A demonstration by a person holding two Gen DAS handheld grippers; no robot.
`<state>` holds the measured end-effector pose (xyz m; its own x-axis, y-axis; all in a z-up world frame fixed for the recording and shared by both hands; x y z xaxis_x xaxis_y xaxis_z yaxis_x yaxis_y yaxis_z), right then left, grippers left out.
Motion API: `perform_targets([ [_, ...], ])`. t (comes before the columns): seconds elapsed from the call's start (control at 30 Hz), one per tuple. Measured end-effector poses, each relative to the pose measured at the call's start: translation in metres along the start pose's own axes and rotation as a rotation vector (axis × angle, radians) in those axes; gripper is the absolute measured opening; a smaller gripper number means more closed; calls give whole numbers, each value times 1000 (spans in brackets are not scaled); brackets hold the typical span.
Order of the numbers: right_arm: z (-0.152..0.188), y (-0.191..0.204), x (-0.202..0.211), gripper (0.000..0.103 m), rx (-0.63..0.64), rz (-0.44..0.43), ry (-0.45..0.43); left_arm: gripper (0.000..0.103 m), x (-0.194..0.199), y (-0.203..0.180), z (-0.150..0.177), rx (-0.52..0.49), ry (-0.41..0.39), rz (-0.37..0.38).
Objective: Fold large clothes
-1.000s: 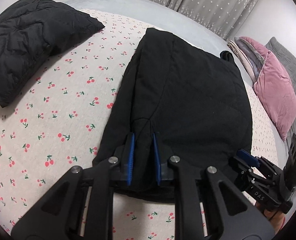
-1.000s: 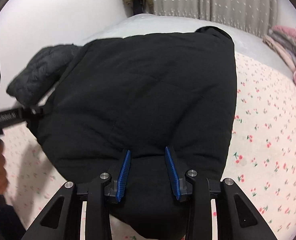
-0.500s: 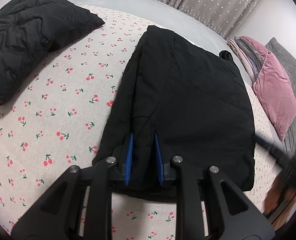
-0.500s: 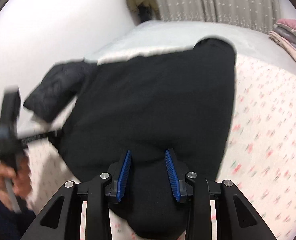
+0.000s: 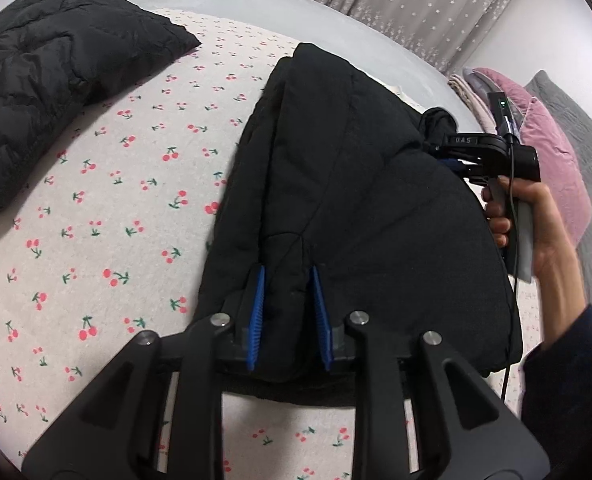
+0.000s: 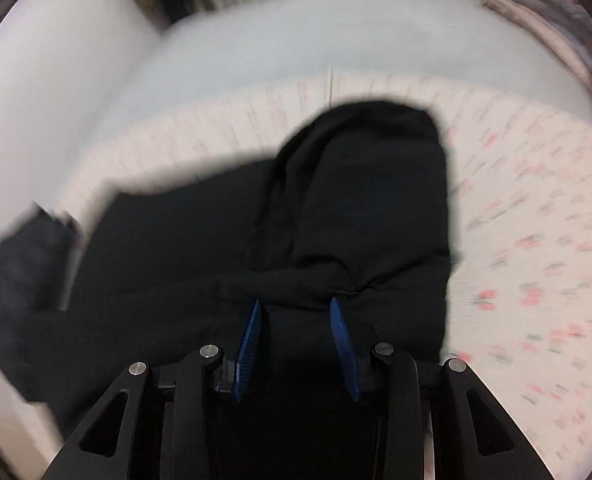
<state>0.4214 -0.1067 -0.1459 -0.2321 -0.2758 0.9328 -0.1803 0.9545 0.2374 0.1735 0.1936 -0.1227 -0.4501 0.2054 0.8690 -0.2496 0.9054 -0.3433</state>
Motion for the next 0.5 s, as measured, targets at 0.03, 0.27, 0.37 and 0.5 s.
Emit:
perform_targets([
  [0.03, -2, 0, -1, 39, -11, -31, -33, 27, -1, 0, 0, 2, 2, -3],
  [0.27, 5, -10, 7, 39, -14, -97, -63, 29, -1, 0, -4, 9, -4, 20],
  [0.37, 10, 4, 23, 39, 53, 30, -88, 30, -1, 4, -3, 14, -3, 46],
  [0.5, 31, 61, 70, 40, 170, -47, -133, 30, -1, 6, -3, 31, 6, 74],
])
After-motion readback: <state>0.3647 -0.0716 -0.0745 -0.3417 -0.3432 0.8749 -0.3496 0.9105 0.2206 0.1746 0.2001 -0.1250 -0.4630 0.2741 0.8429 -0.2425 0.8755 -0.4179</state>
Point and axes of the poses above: each gripper's, at about its wrist camera, not at the fingertips, and x roughly against the way its jaws point, y to its left, z to its underside, the point moved 6 cm from there along -x, roughly the way its jaws point, and after that the axes turned 7 degrees about y, right-handed, at the moved point
